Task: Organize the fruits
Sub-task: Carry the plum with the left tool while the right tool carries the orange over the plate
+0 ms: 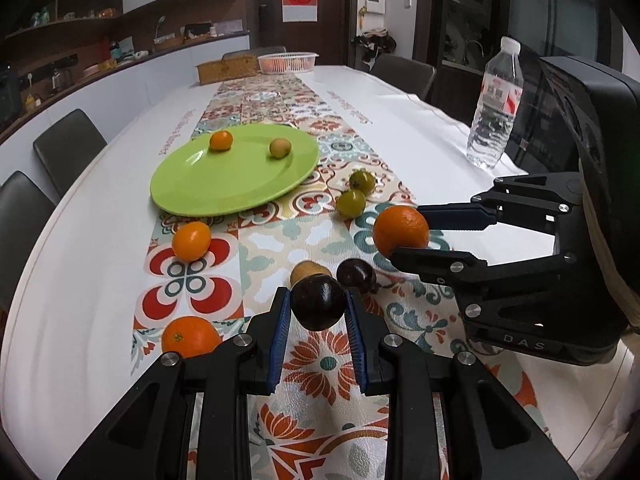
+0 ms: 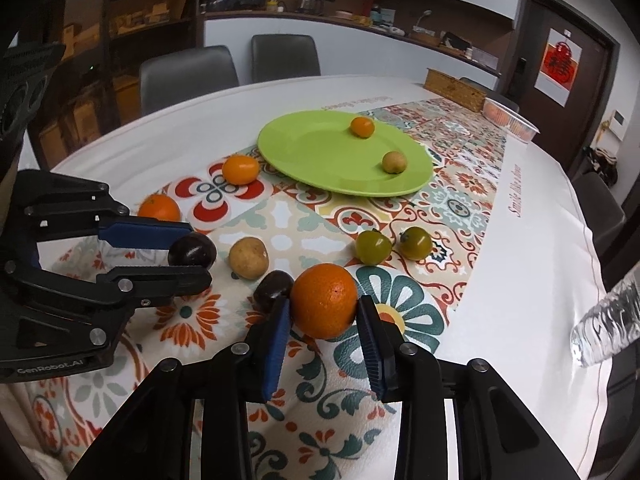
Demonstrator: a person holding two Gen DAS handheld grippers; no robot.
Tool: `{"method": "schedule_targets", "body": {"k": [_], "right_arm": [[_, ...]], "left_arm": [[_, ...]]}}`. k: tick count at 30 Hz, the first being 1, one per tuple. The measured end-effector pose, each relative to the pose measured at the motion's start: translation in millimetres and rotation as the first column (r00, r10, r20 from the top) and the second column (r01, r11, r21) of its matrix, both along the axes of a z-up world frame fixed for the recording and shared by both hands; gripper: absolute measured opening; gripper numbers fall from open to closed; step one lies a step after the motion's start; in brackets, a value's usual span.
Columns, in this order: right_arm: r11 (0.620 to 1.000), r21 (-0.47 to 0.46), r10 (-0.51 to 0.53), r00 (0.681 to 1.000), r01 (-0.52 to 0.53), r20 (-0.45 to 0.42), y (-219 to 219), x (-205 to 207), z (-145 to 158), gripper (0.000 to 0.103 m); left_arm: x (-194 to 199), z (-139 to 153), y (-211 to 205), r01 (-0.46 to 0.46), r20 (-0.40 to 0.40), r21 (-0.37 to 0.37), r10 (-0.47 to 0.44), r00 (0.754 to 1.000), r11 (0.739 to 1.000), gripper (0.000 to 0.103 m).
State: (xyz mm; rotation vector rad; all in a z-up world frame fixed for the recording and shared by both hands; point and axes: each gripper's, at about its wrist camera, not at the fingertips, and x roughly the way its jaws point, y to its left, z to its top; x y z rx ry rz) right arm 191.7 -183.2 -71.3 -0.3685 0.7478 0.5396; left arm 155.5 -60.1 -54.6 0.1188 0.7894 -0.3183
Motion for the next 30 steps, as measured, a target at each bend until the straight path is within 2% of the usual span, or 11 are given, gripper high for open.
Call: {"method": "schedule_targets", "body": {"k": [19,25,30], "right_arm": [[0.991,0.118,-0.076,0.992,0.064,0.096,11,-7,54,0.035],[0.988,0.140,-0.086,0.989,0.069,0.117,21,3,68,0.035],[0.985,0.148,-0.101,0.989,0.085,0.104,28,23,73,0.035]], "left_arm": [[2,51,24,-0.046,0.141,-0.022,0.048,0.989,0.999,0.027],[19,66,34,-0.051,0.177,-0.012,0.052,0.983,0.999,0.027],[42,72,45,-0.053,0.171,-0.022,0.056,0.984,0.998,0.027]]}}
